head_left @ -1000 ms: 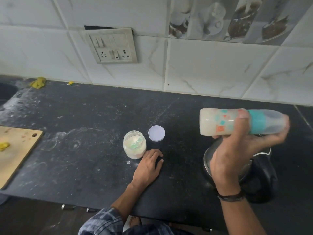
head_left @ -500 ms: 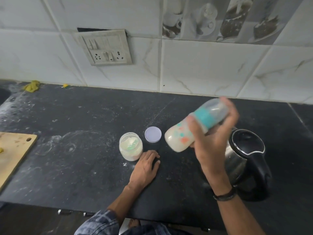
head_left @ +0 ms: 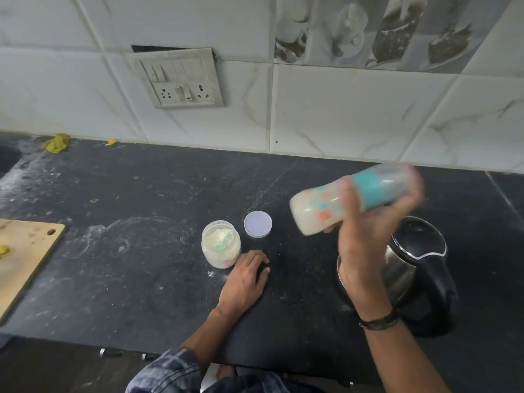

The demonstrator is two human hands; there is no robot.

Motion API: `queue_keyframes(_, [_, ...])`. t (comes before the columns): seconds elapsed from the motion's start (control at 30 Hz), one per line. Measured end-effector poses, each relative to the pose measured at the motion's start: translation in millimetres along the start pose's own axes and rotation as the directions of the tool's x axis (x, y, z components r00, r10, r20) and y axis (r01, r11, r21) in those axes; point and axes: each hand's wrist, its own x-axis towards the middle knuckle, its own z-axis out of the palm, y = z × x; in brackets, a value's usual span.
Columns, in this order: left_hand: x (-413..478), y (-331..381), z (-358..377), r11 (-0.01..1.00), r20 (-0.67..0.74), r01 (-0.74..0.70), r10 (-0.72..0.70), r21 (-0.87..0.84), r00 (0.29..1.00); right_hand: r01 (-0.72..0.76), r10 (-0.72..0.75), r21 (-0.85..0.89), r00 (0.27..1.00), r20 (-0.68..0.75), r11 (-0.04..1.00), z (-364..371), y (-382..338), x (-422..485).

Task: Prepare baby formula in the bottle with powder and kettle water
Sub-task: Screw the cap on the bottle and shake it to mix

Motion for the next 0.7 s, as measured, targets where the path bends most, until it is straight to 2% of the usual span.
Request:
queue_keyframes(0.03, [-0.4, -0.6, -0.3, 1.000, 0.004, 0.001, -0.001, 0.001, 1.000, -0.051, 0.055, -0.042, 0.994, 0.092, 0.998, 0.3, 3.7, -3.8])
queue_keyframes(0.07, [-0.4, -0.8, -0.7, 1.000, 0.007, 0.000, 0.000, 0.001, 1.000, -0.080, 0.086, -0.049, 0.989, 0.121, 0.996, 0.3, 4.4, -7.6])
queue_keyframes(0.23, [0.5, 1.7, 0.0, 1.000, -0.003, 0.007, -0.007, -0.003, 1.000, 0.031, -0.017, 0.098, 0.990, -0.139, 0.995, 1.1, 0.2, -6.2])
queue_keyframes(0.27, [-0.3, 0.7, 0.3, 1.000, -0.005, 0.007, -0.007, -0.003, 1.000, 0.025, -0.016, 0.078, 0.993, -0.120, 0.997, 1.7, 2.9, -5.7])
queue_keyframes(0.37, [-1.7, -3.2, 0.6, 1.000, 0.009, 0.008, -0.009, 0.007, 1.000, -0.071, 0.090, -0.106, 0.977, 0.192, 0.992, 1.5, 8.6, -12.0])
queue_keyframes(0.4, [-1.7, -3.5, 0.5, 1.000, 0.013, 0.008, -0.008, 0.006, 1.000, -0.069, 0.088, -0.096, 0.973, 0.213, 0.993, 1.3, 7.1, -15.4])
queue_keyframes(0.53, [0.6, -0.7, 0.8, 1.000, 0.011, 0.007, -0.007, -0.005, 1.000, 0.060, -0.056, 0.040, 0.994, -0.089, 0.997, 4.6, -3.5, -11.7])
queue_keyframes(0.57, [0.7, -0.9, 0.8, 1.000, 0.007, 0.006, -0.006, -0.006, 1.000, 0.079, -0.075, 0.032, 0.990, -0.117, 0.996, 4.6, -2.2, -9.2])
queue_keyframes(0.6, [0.6, -1.5, 0.8, 1.000, 0.006, 0.005, -0.005, -0.007, 1.000, 0.081, -0.082, -0.012, 0.993, -0.083, 0.997, 3.6, 0.5, -6.2])
queue_keyframes(0.63, [0.3, -2.4, 0.9, 1.000, 0.009, 0.004, -0.004, -0.009, 1.000, 0.069, -0.067, -0.093, 0.997, 0.021, 0.993, 3.8, 1.7, -4.4])
queue_keyframes(0.7, [-0.2, -4.2, 1.2, 1.000, 0.014, 0.001, -0.001, -0.002, 1.000, 0.003, 0.053, -0.214, 0.966, 0.253, 0.977, 0.5, 5.5, -7.6])
